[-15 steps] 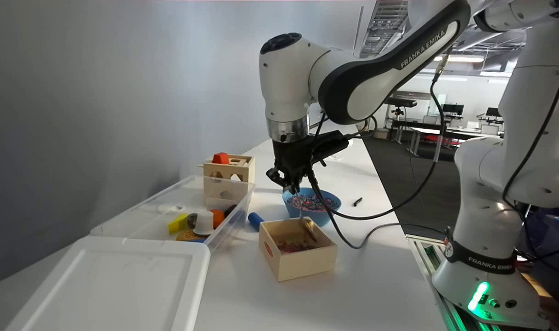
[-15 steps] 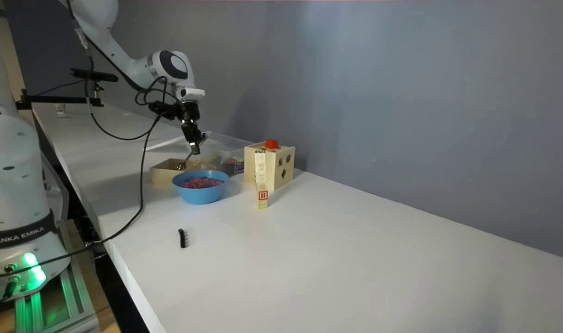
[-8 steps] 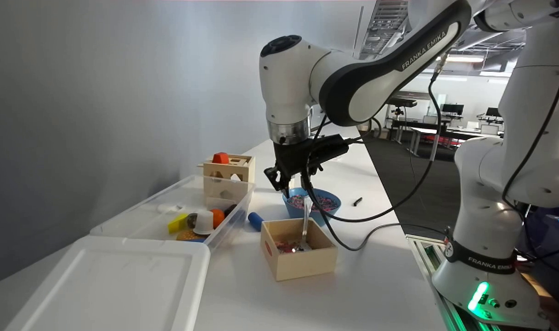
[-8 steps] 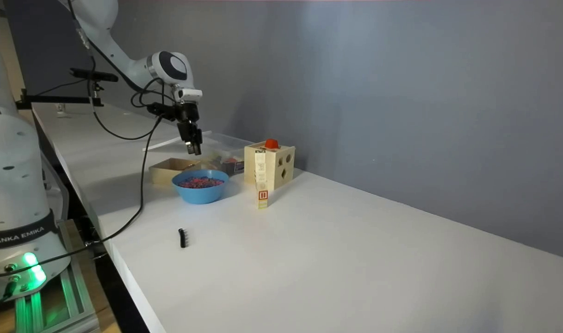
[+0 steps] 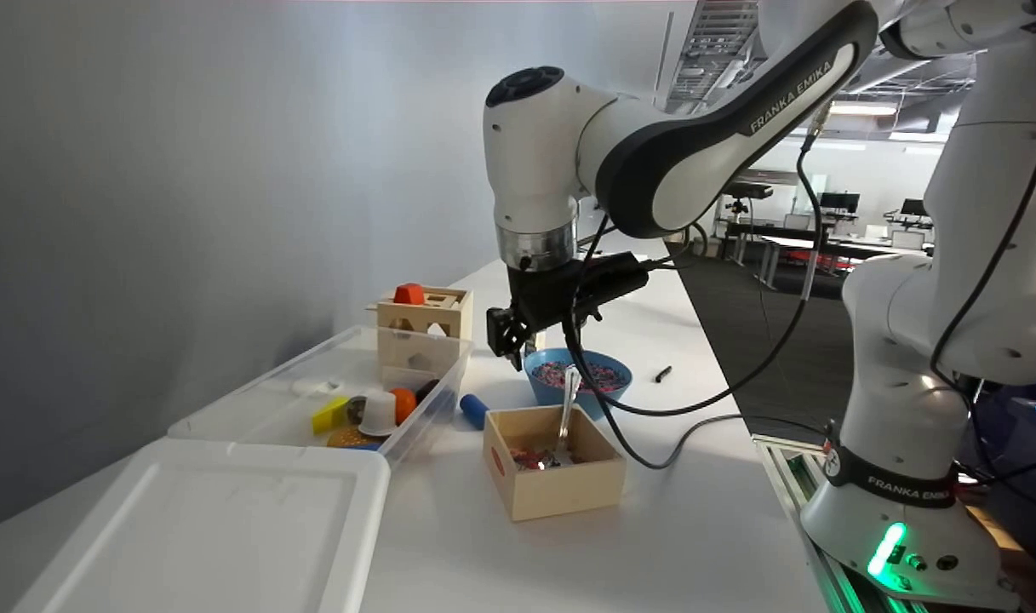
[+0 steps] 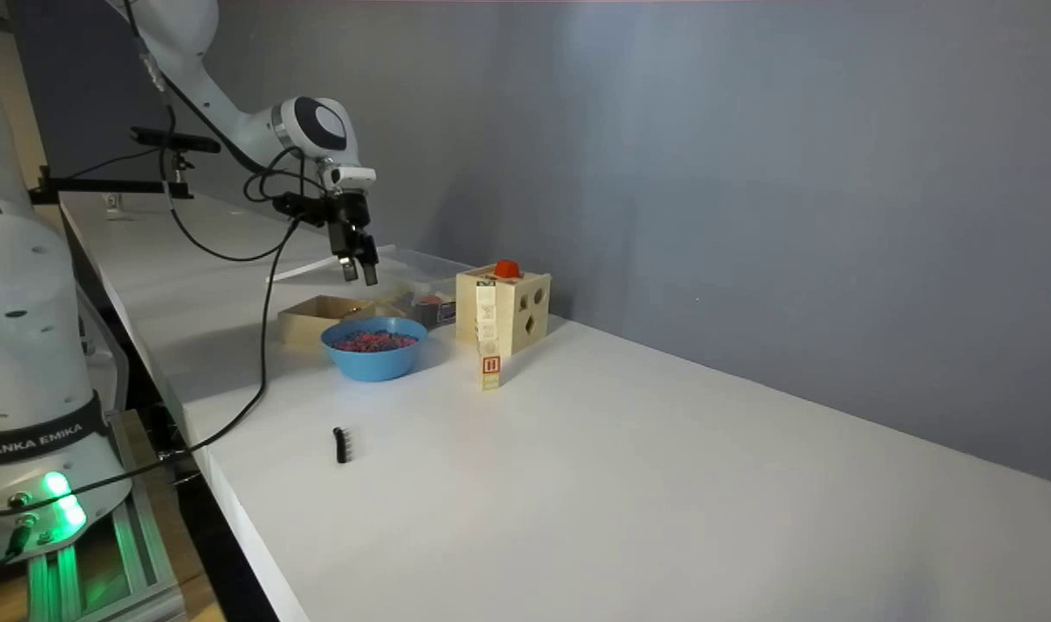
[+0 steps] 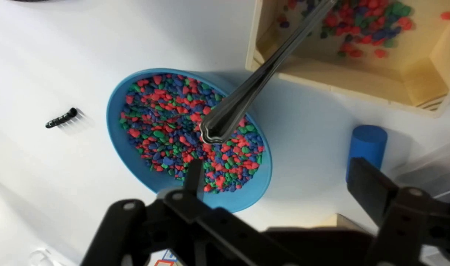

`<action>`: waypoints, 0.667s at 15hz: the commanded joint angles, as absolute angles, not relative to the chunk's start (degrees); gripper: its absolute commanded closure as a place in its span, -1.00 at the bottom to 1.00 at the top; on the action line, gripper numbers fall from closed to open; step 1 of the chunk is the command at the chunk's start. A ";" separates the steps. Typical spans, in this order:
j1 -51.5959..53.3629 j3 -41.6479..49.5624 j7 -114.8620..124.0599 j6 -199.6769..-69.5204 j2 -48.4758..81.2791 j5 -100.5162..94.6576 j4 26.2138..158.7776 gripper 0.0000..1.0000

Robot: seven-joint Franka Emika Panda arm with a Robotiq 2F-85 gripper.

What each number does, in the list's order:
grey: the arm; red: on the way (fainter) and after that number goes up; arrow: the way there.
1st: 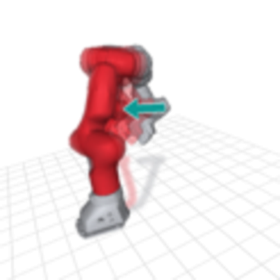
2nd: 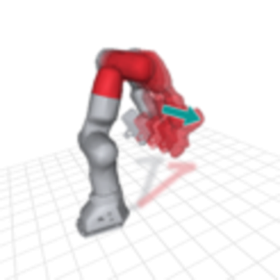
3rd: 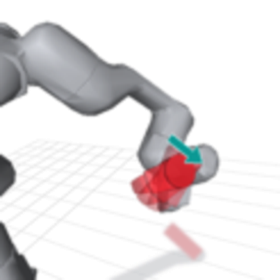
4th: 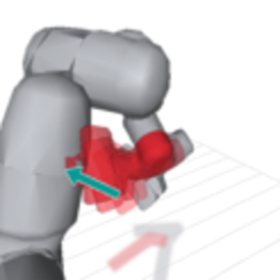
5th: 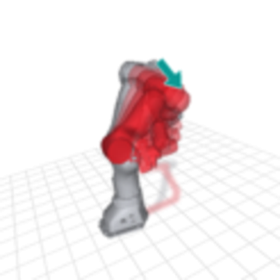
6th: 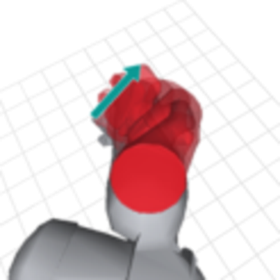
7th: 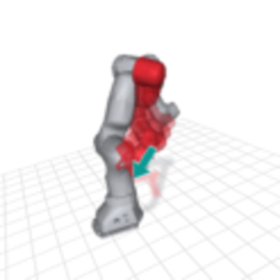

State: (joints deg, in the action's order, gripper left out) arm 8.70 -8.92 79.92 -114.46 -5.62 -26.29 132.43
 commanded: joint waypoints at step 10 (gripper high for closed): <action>6.94 -9.73 96.89 -123.68 -7.35 -23.81 138.49 -1.00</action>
